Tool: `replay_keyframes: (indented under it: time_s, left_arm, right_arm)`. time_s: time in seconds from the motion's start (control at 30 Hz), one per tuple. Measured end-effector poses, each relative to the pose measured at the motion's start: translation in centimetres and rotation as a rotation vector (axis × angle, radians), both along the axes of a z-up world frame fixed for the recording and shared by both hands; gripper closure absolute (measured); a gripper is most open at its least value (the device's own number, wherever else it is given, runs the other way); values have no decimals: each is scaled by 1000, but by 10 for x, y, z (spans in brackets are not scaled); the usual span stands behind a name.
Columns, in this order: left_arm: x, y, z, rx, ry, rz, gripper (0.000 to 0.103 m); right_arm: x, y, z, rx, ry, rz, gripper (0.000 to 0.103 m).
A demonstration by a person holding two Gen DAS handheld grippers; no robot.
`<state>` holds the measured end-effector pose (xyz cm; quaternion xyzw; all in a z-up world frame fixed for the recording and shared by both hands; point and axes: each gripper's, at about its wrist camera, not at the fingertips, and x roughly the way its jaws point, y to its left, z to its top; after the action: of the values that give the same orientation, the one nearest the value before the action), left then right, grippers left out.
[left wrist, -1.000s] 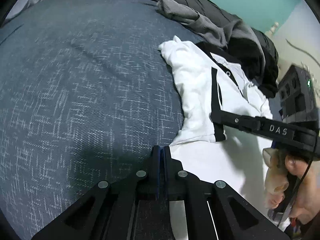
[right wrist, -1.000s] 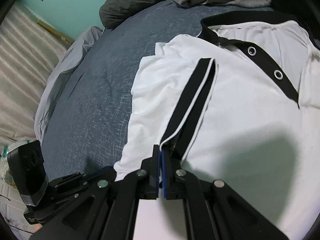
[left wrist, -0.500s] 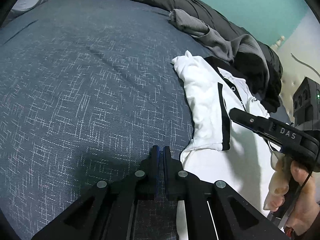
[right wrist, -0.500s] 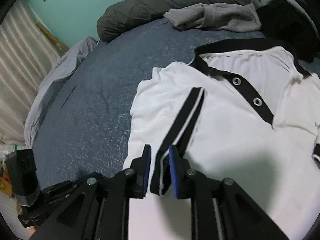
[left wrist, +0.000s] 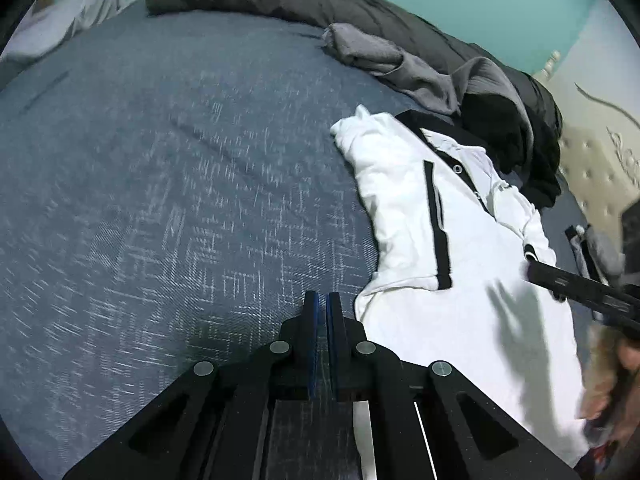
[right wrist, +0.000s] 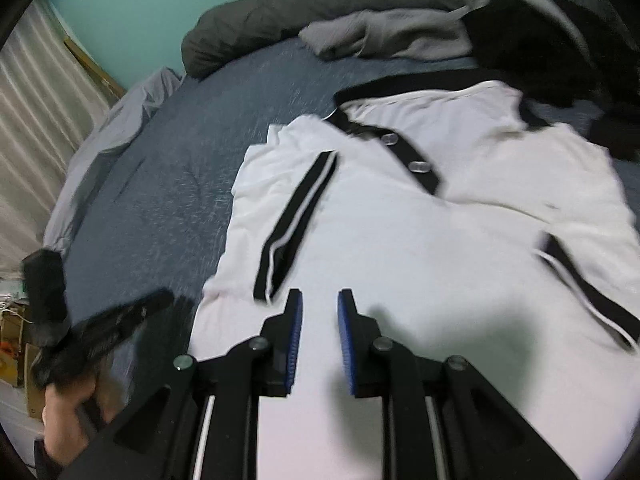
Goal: Fold clothes
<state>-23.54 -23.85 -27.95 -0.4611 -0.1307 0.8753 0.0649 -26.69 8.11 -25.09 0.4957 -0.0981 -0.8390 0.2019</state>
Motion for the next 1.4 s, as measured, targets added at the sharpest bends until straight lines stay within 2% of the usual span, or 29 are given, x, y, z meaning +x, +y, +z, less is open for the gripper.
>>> replay_keyframes:
  time_s: [0.1, 0.17, 0.33, 0.43, 0.53, 0.6, 0.67, 1.0, 1.4]
  left_arm:
    - [11, 2, 13, -22, 11, -6, 98]
    - [22, 5, 19, -31, 12, -15, 93]
    - [62, 15, 23, -20, -28, -47, 87]
    - [90, 22, 20, -28, -80, -69, 74]
    - [118, 30, 21, -24, -114, -108, 70]
    - [137, 35, 21, -31, -144, -134, 64]
    - [154, 38, 21, -40, -169, -145, 61]
    - [219, 45, 7, -40, -292, -171, 56]
    - [255, 42, -1, -39, -357, -174, 55]
  right_arm:
    - [32, 39, 21, 1, -1, 0, 79]
    - [54, 66, 31, 20, -7, -2, 67]
    - [105, 143, 39, 84, -45, -42, 66]
    - [130, 186, 33, 92, -91, -90, 63]
    - [155, 220, 26, 103, -128, -130, 60]
    - [169, 236, 25, 105, -154, -146, 60]
    - [186, 253, 22, 101, -185, -151, 54]
    - [245, 286, 6, 70, -291, -117, 52]
    - [272, 300, -8, 71, -341, -121, 52]
